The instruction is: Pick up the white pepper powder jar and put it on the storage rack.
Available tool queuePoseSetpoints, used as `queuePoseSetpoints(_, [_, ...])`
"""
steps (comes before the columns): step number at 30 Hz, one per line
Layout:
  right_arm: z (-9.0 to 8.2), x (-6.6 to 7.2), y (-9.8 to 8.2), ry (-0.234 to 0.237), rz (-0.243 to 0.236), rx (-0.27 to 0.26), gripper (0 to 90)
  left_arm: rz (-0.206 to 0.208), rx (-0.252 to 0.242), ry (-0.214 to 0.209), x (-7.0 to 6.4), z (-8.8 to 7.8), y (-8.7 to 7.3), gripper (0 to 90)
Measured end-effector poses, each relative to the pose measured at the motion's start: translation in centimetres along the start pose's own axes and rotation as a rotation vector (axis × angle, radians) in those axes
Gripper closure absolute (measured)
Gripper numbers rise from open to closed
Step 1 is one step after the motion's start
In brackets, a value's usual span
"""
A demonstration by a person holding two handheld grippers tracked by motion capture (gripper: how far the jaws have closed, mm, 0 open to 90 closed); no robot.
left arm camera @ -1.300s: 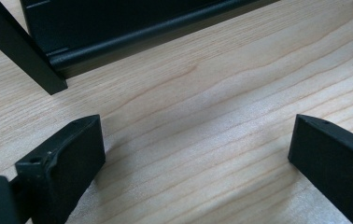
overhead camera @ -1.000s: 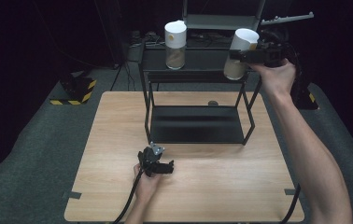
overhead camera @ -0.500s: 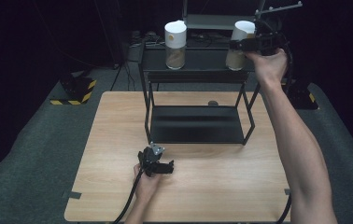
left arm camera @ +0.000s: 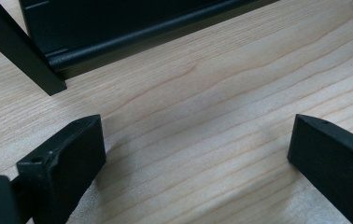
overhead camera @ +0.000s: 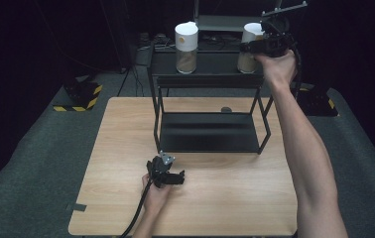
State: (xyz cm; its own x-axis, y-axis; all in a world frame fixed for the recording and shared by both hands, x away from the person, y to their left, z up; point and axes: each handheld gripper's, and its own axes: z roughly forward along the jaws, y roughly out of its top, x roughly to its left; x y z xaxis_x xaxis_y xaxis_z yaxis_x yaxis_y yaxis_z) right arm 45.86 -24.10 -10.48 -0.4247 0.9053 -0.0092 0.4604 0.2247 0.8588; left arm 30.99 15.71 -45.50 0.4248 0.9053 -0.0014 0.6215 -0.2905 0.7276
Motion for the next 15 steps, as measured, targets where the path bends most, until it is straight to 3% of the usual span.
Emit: queuePoseSetpoints(15, [-0.1, -0.82, -0.73, 0.031, -0.018, -0.019, 29.8, 0.001, 0.0, 0.001, -0.01, -0.01, -0.01, 4.4])
